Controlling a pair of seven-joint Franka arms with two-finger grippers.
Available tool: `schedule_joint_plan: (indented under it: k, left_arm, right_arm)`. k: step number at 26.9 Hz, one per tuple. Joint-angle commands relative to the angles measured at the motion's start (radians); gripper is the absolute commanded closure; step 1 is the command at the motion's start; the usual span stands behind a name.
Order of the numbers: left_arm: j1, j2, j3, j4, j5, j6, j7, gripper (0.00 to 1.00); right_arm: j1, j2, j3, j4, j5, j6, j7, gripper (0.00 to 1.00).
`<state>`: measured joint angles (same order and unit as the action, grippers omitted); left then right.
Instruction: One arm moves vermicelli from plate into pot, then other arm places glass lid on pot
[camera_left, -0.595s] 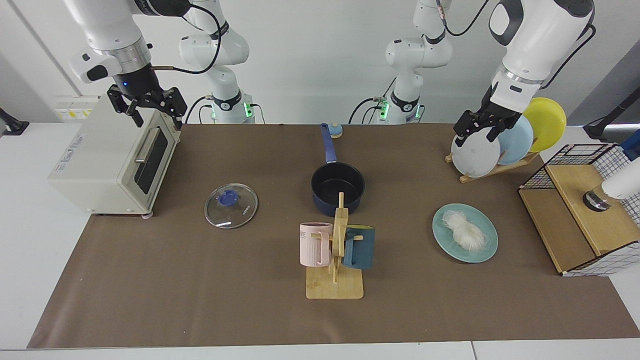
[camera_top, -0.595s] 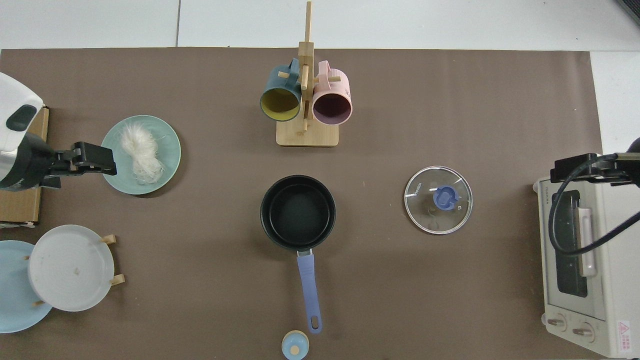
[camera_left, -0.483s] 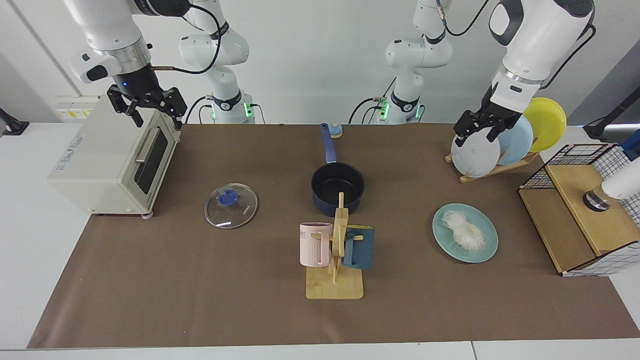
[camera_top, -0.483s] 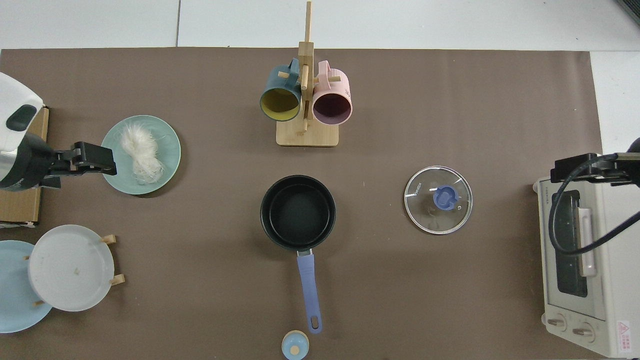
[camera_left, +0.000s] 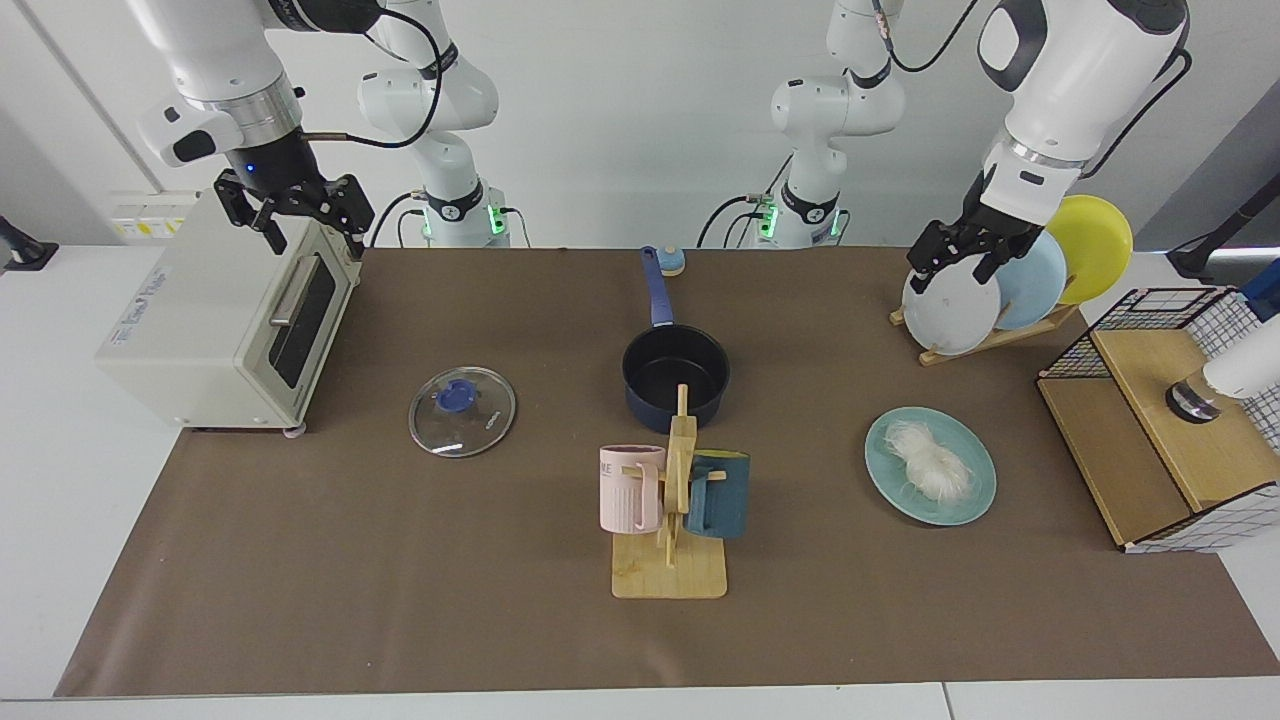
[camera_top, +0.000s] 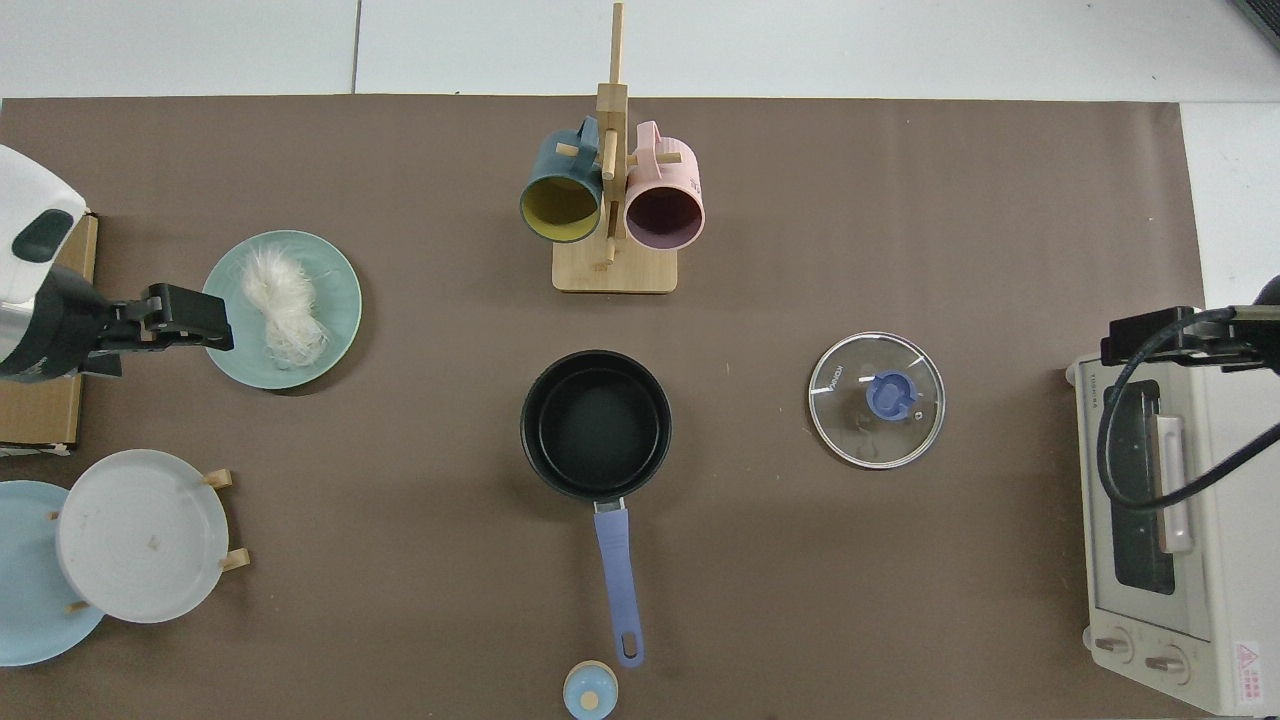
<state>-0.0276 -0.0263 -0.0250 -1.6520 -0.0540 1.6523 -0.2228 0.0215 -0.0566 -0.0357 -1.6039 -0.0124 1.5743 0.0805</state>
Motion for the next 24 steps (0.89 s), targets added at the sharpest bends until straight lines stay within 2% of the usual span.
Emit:
schedule_joint_plan:
  k: [1,19,24]
  left_arm:
    - [0.011,-0.001,-0.006,0.012,0.000,-0.008,-0.009,0.00]
    - [0.011,-0.001,-0.006,0.012,0.000,-0.008,-0.009,0.00]
    - [0.011,-0.001,-0.007,0.012,0.000,-0.008,-0.009,0.00]
  right_arm:
    - [-0.015,-0.012,0.005,-0.010,0.023,0.001,-0.034,0.00]
    - [-0.025,-0.011,0.007,-0.019,0.025,0.015,-0.030,0.00]
    - [-0.011,0.007,0.010,-0.022,0.026,0.049,-0.013,0.00]
